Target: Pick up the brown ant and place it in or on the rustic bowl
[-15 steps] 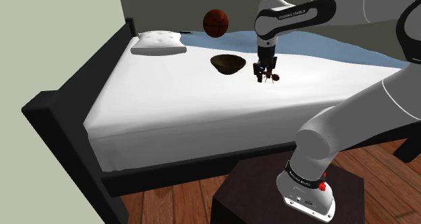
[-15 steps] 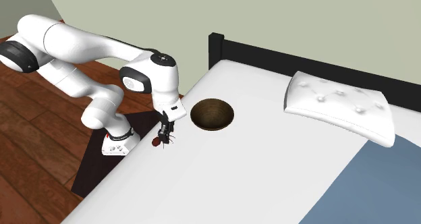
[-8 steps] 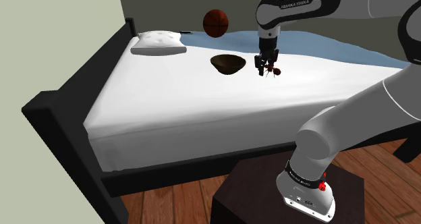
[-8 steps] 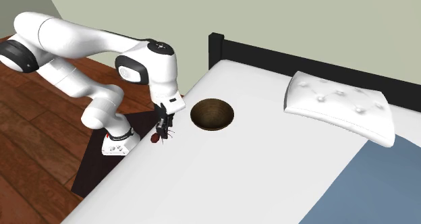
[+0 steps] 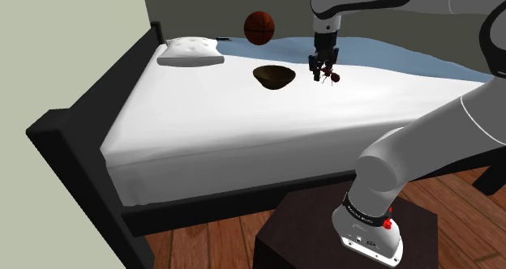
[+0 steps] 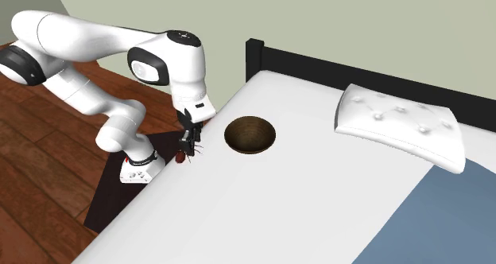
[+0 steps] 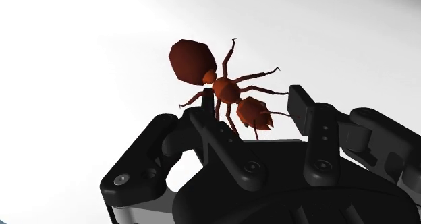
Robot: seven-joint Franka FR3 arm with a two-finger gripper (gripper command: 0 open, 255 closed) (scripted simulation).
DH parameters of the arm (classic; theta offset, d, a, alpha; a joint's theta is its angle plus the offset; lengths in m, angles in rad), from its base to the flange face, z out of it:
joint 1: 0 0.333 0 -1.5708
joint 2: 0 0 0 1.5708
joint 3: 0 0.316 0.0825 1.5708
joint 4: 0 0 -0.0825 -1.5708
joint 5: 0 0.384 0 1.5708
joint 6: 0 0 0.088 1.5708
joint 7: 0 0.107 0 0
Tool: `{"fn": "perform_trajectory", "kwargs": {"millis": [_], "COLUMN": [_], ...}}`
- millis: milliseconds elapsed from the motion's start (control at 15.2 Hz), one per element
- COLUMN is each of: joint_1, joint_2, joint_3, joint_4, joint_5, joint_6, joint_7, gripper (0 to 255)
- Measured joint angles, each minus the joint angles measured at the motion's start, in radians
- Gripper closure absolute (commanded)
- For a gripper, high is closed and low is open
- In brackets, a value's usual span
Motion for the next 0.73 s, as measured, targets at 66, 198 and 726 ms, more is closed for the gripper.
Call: {"fn": "perform_trajectory", "kwargs": {"millis": [66,198,726], "joint_1": [0.001,0.002,0.006], "joint_2": [0.006,0.009,0.032], "joint_3": [0.000,0.004,0.012], "joint_4": [0.019,0.048,0.174], "joint_5": [0.001,0.004,0.012], "joint_6": [-0.013,-0.038,-0.140], "joint_7": [-0.003,-0.005,-0.021], "gripper": [255,255,255]}}
